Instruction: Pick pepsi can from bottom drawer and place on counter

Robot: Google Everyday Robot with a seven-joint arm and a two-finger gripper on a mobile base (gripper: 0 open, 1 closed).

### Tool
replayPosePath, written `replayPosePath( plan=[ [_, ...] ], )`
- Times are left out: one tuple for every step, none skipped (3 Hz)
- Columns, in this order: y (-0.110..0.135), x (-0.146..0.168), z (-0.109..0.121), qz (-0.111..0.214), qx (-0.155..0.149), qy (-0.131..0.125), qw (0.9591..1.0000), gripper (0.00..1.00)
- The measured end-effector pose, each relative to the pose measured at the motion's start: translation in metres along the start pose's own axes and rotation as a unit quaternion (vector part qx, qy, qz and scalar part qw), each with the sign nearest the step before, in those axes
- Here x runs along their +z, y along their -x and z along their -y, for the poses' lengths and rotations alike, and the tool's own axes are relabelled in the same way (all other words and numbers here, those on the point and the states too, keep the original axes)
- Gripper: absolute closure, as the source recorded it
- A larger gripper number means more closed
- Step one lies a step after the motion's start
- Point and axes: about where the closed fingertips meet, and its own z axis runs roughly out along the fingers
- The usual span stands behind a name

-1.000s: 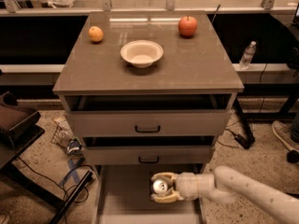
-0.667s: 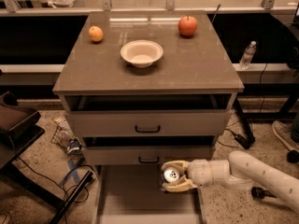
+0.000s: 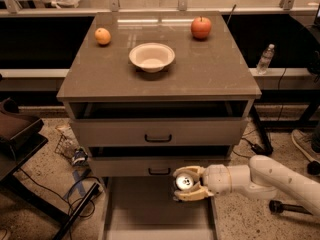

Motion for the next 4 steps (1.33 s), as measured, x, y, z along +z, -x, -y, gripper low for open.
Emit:
replayPosePath(
  plan=[
    [0.057,-0.010,-0.002,-0.019,0.018,-0.014,0.9996,1.00],
    [0.141,-0.023,0.002,-0.048,0.046,-0.033,0.9973,1.00],
    [0.219,-0.039,0.009,-0.075,0.060,-0.064,0.9933,1.00],
    [0.298,-0.065,0.025,-0.077,0.052,-0.129,0.9873,1.00]
  ],
)
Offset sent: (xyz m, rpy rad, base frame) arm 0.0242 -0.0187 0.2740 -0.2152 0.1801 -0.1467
